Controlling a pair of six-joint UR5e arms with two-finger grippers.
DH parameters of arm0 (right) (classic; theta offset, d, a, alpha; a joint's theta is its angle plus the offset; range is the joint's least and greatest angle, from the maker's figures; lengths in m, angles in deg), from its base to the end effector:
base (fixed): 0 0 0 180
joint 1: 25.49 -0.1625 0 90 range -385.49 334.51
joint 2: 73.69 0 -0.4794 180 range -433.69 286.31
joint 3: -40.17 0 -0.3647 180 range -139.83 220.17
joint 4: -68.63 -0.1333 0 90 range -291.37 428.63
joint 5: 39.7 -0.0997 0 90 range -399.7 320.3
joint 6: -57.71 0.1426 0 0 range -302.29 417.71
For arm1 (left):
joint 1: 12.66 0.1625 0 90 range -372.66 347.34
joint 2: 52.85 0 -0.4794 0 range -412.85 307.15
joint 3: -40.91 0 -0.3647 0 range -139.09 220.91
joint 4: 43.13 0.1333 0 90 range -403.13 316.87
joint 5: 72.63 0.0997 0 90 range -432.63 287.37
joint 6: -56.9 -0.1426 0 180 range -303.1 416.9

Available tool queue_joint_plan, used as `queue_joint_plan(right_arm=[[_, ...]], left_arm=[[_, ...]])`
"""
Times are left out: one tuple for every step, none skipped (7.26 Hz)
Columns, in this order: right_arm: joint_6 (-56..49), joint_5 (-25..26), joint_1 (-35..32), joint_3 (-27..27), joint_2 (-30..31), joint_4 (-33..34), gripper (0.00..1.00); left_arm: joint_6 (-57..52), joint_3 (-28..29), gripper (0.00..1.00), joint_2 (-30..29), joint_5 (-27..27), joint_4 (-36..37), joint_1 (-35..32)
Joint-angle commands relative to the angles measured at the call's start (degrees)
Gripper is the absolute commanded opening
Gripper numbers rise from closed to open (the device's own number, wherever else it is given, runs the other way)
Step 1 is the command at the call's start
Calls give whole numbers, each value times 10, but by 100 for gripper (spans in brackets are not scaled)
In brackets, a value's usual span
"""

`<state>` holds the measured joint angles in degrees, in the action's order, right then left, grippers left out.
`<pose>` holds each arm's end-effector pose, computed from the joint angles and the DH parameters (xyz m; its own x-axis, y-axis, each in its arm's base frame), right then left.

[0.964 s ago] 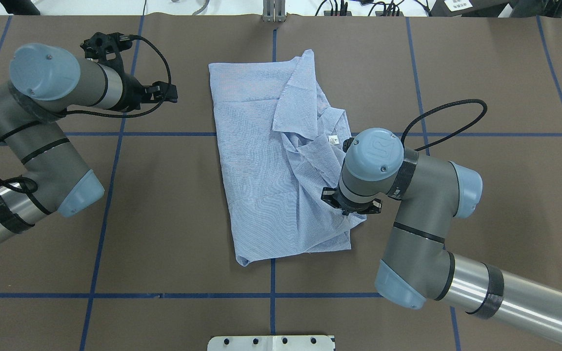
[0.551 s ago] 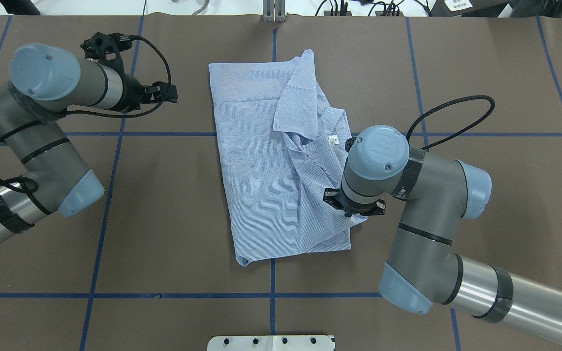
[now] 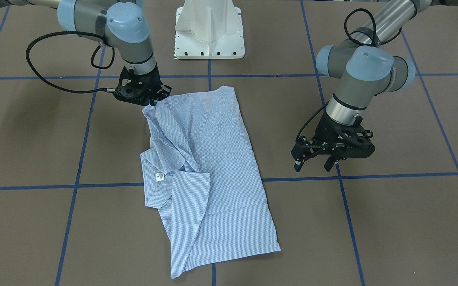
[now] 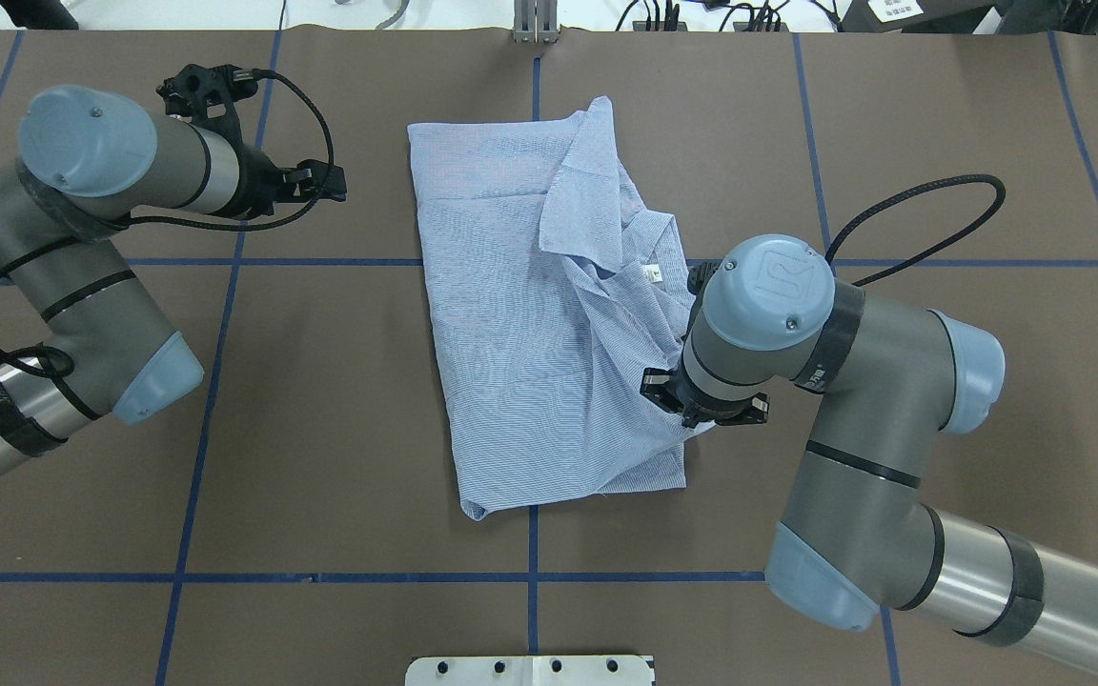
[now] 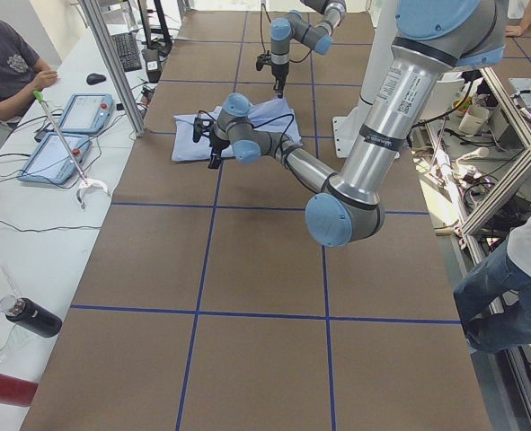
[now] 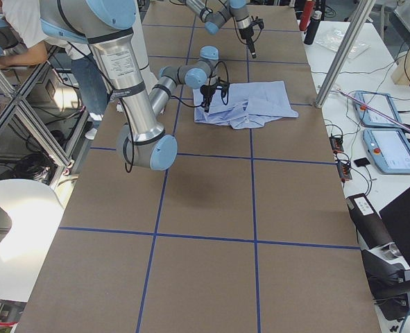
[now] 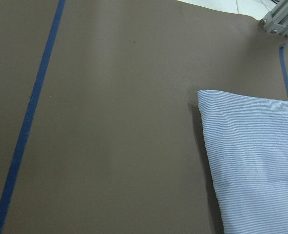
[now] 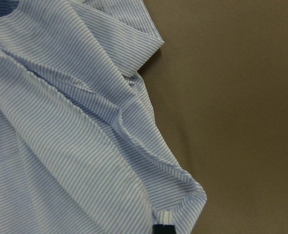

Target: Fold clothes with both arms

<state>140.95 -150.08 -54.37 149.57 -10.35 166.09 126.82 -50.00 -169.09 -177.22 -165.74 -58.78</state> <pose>-0.5108 -0.3773 0.3706 0.7105 0.2659 0.6516 -0.1801 0.9637 -0.1968 0.4191 -0.5763 0.4094 0.5156 -0.0568 -0.8550 0.3936 0.9020 0.1775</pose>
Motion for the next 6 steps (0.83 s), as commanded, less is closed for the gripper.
queue_joint_plan(right_arm=[[12, -11, -4, 12, 20, -43, 0], [25, -11, -3, 12, 43, -99, 0], [48, -8, -2, 8, 75, -169, 0], [60, -7, -3, 9, 114, -236, 0], [60, -5, -3, 8, 151, -306, 0], [71, -6, -3, 7, 178, -360, 0]], left_arm=[[0, 1, 99, 0, 0, 0, 1], [1, 1, 99, 0, 0, 0, 1], [2, 1, 99, 0, 0, 0, 2], [2, 2, 99, 0, 0, 0, 2], [7, 4, 99, 0, 0, 0, 3], [7, 4, 99, 0, 1, 0, 3]])
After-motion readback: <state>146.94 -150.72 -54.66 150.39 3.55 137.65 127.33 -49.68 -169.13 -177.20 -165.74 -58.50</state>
